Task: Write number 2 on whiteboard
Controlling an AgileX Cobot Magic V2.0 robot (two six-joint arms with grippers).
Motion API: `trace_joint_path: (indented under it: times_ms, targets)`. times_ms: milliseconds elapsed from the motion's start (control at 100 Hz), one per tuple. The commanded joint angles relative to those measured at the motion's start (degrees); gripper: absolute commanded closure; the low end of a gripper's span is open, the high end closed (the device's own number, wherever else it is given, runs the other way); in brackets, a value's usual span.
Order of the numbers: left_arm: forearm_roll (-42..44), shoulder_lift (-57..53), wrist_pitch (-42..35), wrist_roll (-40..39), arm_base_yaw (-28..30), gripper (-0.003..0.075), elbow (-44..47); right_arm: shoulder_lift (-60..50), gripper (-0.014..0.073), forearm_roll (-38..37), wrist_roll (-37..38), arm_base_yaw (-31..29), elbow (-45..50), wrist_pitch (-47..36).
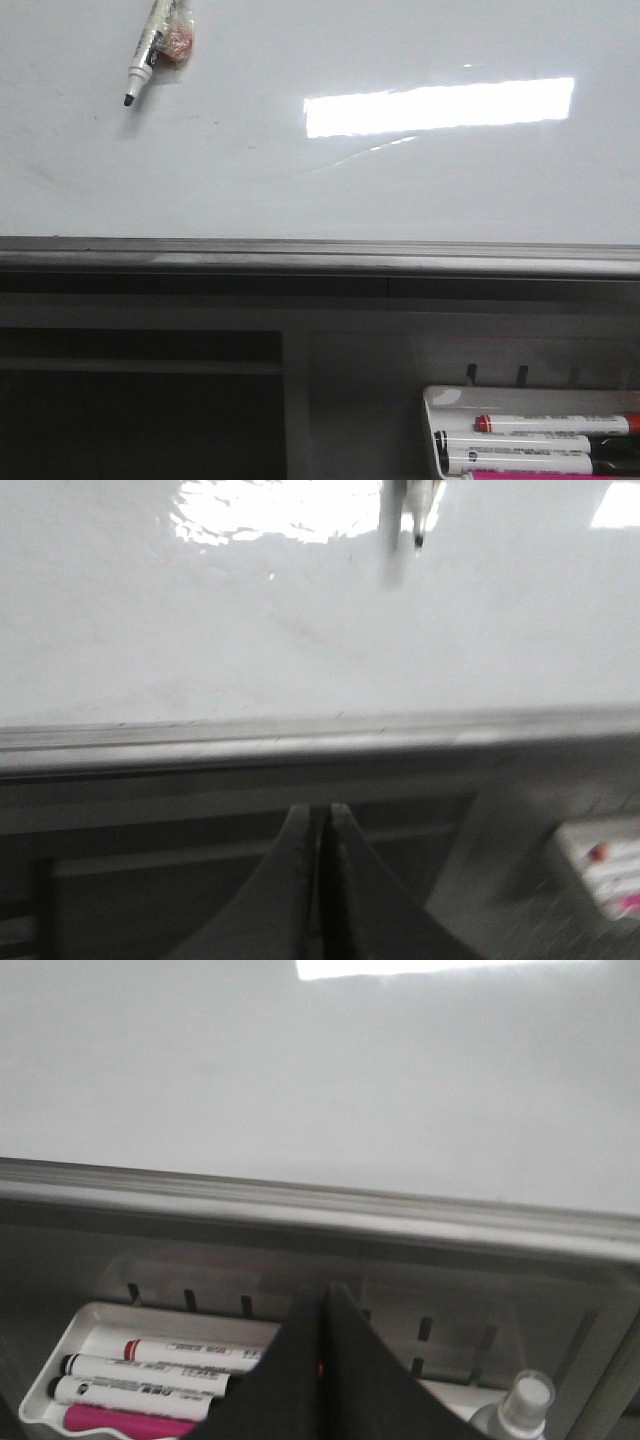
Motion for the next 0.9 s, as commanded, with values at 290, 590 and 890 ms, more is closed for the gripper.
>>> trace_joint_path:
  times_ms: [290,590,890]
  targets:
    - [-48.2,-1.4,-17.1,-0.9,-0.1,0.0741,0.4,-1.1,0.0664,21.8,8.4,-0.4,0.6,-34.3]
    - [-14.0,8.7,-4.5,2.9,-0.1,0.0737,-19.9,2.2,0.0652,21.3,8.0,-0.3,-15.4,-7.4]
    - [-4.2,41.1,8.4,4.5,-0.2,0.0281,-42.0,13.6,0.0176,21.3,0.4,-0.2,-30.4,11.3]
